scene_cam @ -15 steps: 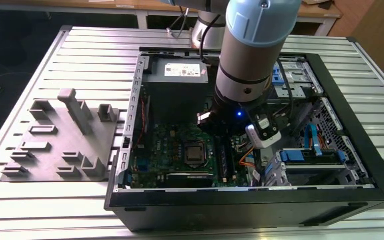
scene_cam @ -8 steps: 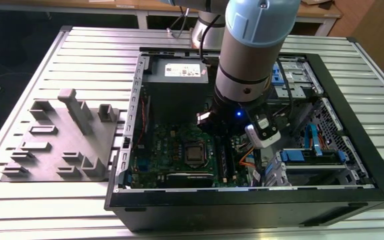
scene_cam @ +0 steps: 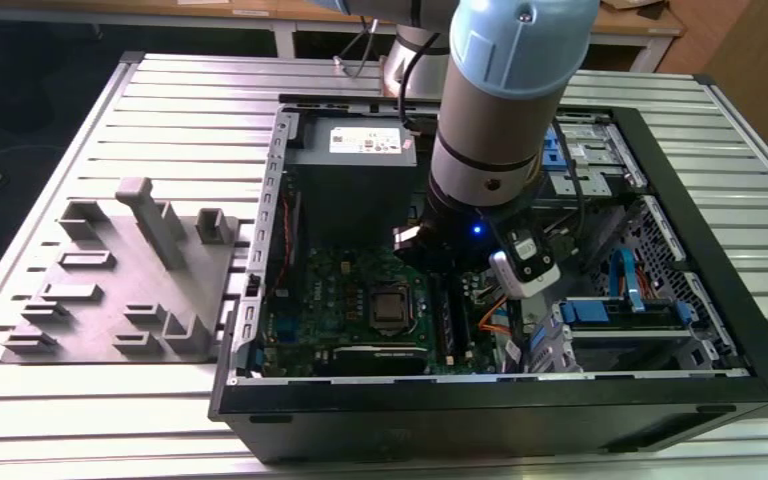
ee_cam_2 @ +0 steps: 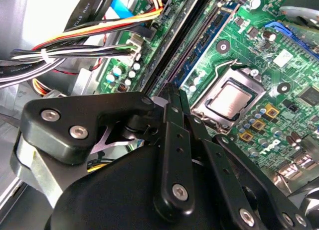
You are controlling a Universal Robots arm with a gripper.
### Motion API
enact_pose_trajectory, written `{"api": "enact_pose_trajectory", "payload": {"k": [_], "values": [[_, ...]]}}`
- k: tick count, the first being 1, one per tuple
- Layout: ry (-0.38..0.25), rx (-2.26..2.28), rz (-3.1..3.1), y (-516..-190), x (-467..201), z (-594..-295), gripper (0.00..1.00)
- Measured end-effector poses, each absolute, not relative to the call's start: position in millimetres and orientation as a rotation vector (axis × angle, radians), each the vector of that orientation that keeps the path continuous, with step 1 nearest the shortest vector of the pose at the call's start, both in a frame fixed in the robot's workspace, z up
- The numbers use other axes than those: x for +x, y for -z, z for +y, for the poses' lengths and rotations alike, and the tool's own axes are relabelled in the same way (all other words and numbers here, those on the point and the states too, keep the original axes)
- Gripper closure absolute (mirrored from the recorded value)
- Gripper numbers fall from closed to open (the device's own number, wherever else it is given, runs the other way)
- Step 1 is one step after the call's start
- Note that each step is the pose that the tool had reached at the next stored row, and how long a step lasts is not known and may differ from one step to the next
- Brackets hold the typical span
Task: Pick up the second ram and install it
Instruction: 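Insert the second ram into the second slot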
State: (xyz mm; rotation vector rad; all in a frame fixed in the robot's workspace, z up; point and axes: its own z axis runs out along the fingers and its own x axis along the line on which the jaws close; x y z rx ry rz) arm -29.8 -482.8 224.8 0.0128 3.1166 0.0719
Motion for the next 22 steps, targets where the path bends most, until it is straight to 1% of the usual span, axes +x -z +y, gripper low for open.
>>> {"api": "enact_pose_trajectory", "payload": {"k": [22], "values": [[-0.071, 0.035, 3.116, -218.7, -29.7, -482.9, 0.92]]}}
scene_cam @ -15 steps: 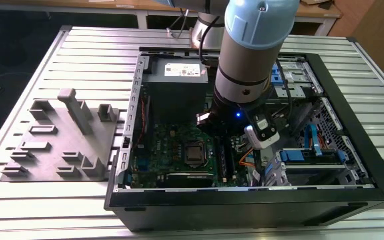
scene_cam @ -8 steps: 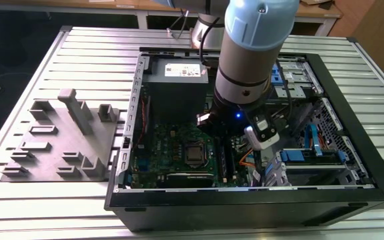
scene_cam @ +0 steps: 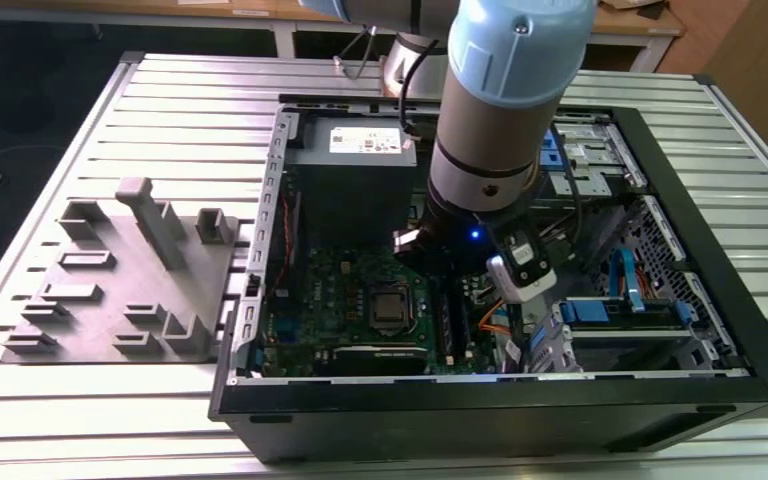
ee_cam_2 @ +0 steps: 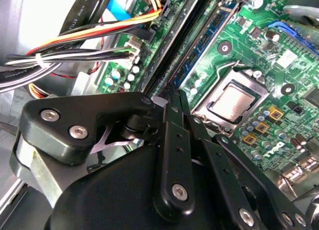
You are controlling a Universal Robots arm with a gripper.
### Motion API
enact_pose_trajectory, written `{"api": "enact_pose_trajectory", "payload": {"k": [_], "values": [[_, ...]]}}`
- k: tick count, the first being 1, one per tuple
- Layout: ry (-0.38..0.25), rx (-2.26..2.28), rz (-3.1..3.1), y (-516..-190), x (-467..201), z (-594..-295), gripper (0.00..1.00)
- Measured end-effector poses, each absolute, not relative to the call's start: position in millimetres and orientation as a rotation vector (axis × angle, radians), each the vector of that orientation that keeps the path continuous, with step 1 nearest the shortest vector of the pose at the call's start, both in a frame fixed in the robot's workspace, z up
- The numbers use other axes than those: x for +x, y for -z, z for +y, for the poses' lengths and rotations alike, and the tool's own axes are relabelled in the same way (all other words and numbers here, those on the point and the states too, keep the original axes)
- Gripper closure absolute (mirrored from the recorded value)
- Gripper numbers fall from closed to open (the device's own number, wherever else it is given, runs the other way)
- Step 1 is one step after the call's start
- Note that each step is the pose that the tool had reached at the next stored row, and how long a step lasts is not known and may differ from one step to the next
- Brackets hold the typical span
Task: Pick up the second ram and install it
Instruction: 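Insert the second ram into the second slot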
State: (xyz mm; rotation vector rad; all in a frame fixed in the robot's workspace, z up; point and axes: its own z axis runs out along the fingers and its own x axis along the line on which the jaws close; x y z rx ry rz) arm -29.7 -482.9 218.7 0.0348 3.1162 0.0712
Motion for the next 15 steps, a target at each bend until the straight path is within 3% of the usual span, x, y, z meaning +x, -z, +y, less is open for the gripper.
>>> {"api": "enact_pose_trajectory", "payload": {"k": [15], "values": [[-0.071, 0.036, 3.116, -212.8, -29.7, -482.9, 0.92]]}}
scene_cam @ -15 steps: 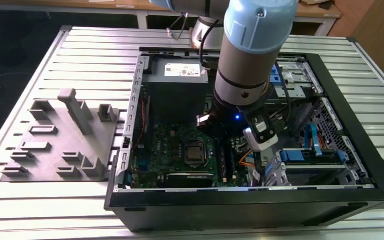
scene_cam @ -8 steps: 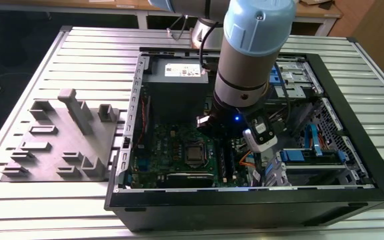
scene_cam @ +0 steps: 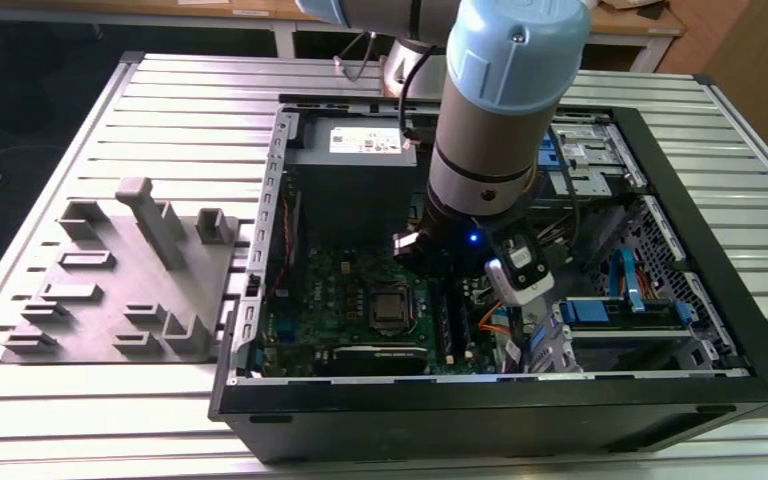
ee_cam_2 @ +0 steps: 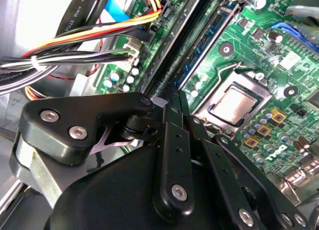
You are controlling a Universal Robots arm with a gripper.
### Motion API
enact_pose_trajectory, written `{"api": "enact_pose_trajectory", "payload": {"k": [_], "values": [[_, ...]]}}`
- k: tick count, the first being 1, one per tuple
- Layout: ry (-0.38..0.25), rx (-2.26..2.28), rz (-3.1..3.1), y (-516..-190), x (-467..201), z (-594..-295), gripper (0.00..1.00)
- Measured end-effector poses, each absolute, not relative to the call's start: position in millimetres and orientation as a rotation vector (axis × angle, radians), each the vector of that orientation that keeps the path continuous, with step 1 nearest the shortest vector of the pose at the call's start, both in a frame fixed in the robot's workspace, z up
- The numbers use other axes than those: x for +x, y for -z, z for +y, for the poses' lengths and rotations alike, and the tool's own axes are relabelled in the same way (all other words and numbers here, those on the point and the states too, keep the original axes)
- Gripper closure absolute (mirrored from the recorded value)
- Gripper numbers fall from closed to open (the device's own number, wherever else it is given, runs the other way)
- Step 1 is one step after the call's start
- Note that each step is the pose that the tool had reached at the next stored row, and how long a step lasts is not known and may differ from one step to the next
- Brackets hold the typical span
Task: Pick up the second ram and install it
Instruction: 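Insert the second ram into the second slot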
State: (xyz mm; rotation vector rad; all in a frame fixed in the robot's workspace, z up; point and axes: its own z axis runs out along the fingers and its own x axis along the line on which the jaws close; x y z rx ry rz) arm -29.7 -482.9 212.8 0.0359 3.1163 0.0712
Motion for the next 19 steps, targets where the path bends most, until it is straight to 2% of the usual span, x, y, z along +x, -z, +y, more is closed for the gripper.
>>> {"api": "enact_pose_trajectory", "payload": {"k": [9, 11, 12, 19], "values": [[-0.071, 0.036, 3.116, -211.8, -29.7, -482.9, 0.92], [-0.072, 0.036, 3.116, -211.6, -29.7, -482.9, 0.91], [-0.072, 0.036, 3.116, -211.5, -29.7, -482.9, 0.85], [-0.073, 0.036, 3.116, -216.8, -29.7, -482.8, 0.85]]}}
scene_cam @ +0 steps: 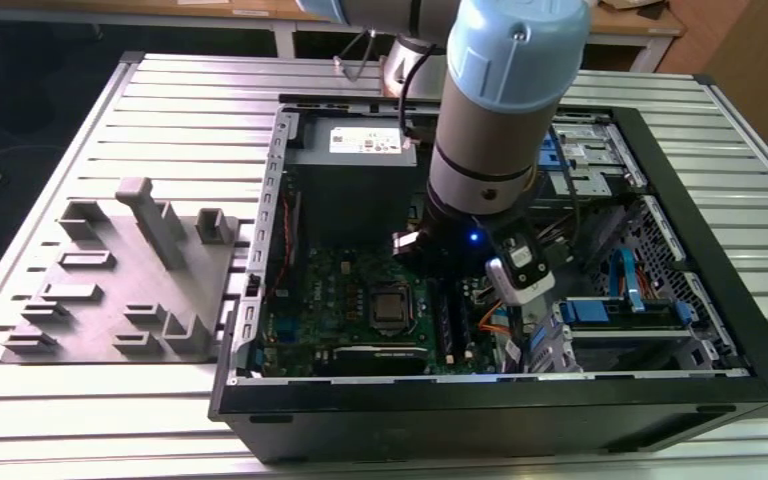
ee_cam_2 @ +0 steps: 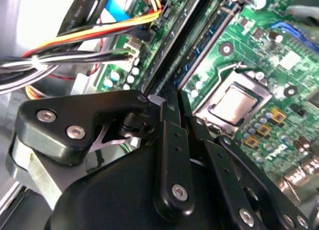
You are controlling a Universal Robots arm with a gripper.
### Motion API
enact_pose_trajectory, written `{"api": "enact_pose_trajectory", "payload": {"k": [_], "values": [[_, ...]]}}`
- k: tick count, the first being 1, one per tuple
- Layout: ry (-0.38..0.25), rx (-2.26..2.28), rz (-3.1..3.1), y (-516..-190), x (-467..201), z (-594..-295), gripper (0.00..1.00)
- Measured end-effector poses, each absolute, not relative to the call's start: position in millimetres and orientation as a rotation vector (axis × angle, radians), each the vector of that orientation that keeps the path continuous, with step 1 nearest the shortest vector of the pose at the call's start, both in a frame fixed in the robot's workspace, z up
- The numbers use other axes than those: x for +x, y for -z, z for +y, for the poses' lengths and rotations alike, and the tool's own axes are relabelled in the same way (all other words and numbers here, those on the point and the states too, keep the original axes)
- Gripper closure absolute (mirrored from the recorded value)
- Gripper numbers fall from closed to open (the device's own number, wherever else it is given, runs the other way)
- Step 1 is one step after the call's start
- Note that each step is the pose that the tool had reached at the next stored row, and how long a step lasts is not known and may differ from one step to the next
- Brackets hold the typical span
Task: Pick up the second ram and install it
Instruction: 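Insert the second ram into the second slot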
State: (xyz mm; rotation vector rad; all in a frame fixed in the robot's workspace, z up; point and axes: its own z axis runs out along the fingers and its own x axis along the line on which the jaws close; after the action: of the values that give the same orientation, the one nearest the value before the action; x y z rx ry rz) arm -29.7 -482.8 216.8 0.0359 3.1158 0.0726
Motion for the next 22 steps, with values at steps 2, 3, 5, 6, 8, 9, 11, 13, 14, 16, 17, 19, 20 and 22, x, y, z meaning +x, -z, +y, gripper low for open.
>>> {"api": "enact_pose_trajectory", "payload": {"k": [2, 3, 5, 6, 8, 9, 11, 13, 14, 16, 17, 19, 20, 22], "values": [[-0.071, 0.036, 3.116, -223.6, -29.7, -482.9, 0.85], [-0.072, 0.036, 3.116, -226.6, -29.7, -482.9, 0.85], [-0.071, 0.036, 3.116, -232.5, -29.7, -482.9, 0.85], [-0.072, 0.036, 3.116, -235.8, -29.7, -482.8, 0.85], [-0.071, 0.036, 3.116, -241.4, -29.7, -482.9, 0.85], [-0.072, 0.036, 3.116, -241.8, -29.7, -482.8, 0.85], [-0.072, 0.036, 3.116, -241.7, -29.7, -482.8, 0.85], [-0.073, 0.036, 3.116, -241.7, -29.7, -482.8, 0.85], [-0.073, 0.036, 3.116, -241.8, -29.7, -482.9, 0.85], [-0.073, 0.036, 3.116, -241.8, -29.7, -482.9, 0.93], [-0.073, 0.036, 3.116, -241.8, -29.7, -482.9, 0.93], [-0.073, 0.036, 3.116, -241.8, -29.7, -482.9, 0.93], [-0.073, 0.036, 3.116, -241.8, -29.7, -482.9, 0.93], [-0.075, 0.036, 3.116, -241.8, -29.7, -482.8, 0.93]]}}
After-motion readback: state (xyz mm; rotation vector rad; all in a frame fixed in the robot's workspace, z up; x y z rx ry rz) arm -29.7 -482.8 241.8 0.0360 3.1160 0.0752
